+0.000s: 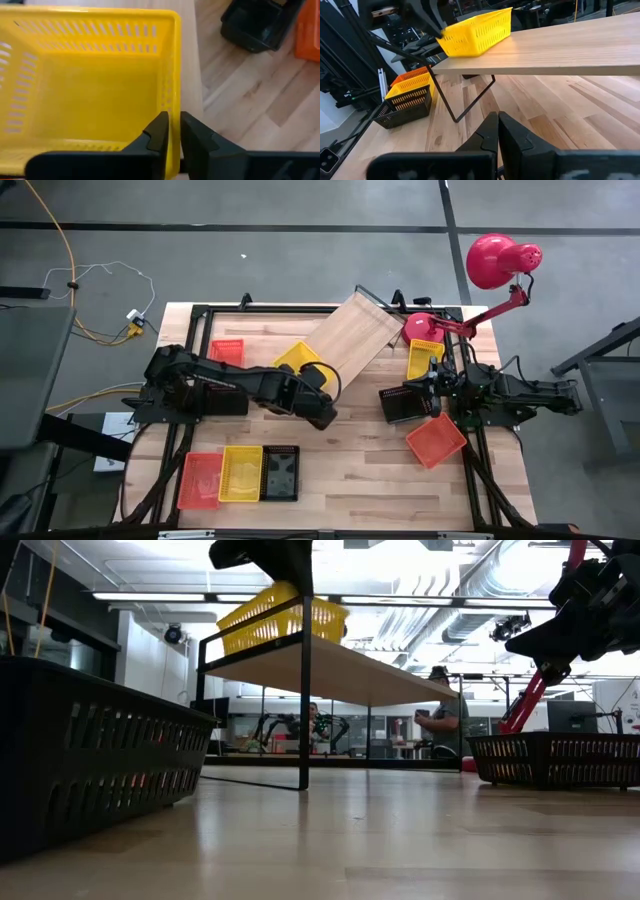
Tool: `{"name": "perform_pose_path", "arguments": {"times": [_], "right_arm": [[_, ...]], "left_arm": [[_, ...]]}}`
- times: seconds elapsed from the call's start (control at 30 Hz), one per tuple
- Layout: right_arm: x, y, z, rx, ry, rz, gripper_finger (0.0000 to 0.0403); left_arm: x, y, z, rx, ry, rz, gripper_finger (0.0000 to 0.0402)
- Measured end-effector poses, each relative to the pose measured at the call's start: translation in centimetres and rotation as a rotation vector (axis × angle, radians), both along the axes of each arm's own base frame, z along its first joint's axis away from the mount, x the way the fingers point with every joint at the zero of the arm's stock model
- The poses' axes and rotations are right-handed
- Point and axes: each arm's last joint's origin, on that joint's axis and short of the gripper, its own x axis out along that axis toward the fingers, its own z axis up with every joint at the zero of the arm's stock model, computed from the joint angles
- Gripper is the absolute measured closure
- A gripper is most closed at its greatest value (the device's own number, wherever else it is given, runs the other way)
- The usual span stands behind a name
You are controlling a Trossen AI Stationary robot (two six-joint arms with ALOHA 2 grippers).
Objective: Stack baskets on shelf by color
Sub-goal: Put the top left yellow bin on the shelf, then stack the top yellow bin on top of the yellow bin on the shelf
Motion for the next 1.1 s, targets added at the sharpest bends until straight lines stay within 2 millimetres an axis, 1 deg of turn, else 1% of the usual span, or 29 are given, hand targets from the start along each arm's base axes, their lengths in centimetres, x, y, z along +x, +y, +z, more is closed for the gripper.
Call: {"name": "perform_pose_path", "arguments": {"times": [0.2,0.3,0.37,0.47,0.53,0.6,0.67,0.77,0.87,0.97,1.03,1.1], "right_arm": [[0.0,0.0,0.0,0.0,0.0,0.0,0.0402],[0.0,0.0,0.0,0.0,0.0,0.0,0.0402],[0.0,0.0,0.0,0.0,0.0,0.0,0.0402],[0.0,0.0,0.0,0.0,0.0,0.0,0.0402],[0.0,0.0,0.0,0.0,0.0,0.0,0.0402],[0.0,0.0,0.0,0.0,0.0,0.0,0.0402],[0.0,0.0,0.0,0.0,0.001,0.0,0.0402],[0.0,0.0,0.0,0.0,0.001,0.0,0.0402],[0.0,0.0,0.0,0.0,0.001,0.0,0.0402],[0.0,0.0,0.0,0.0,0.0,0.0,0.0402],[0.0,0.0,0.0,0.0,0.0,0.0,0.0402],[0.0,0.0,0.0,0.0,0.0,0.0,0.0402]], "left_arm": [[-0.1,-0.4,0.2,-0.008,0.002,-0.031,0.0312],[-0.7,-0.4,1.2,-0.037,-0.026,-0.051,0.0283],[-1.5,0.0,2.5,-0.053,-0.06,-0.065,0.0265],[-3.5,0.5,5.3,-0.056,-0.14,-0.087,0.0244],[-5.4,0.9,7.5,-0.001,-0.187,-0.127,0.0235],[-7.2,1.1,9.6,0.097,-0.229,-0.179,0.0232],[-9.0,1.2,10.6,0.19,-0.261,-0.215,0.0232],[-10.8,1.5,10.6,0.237,-0.332,-0.251,0.0235],[-12.1,1.7,9.3,0.224,-0.461,-0.311,0.0242],[-13.0,1.4,8.0,0.214,-0.67,-0.424,0.025],[-13.7,1.3,7.5,0.223,-0.833,-0.486,0.0256],[-14.6,1.3,7.4,0.263,-0.976,-0.512,0.0262]]}}
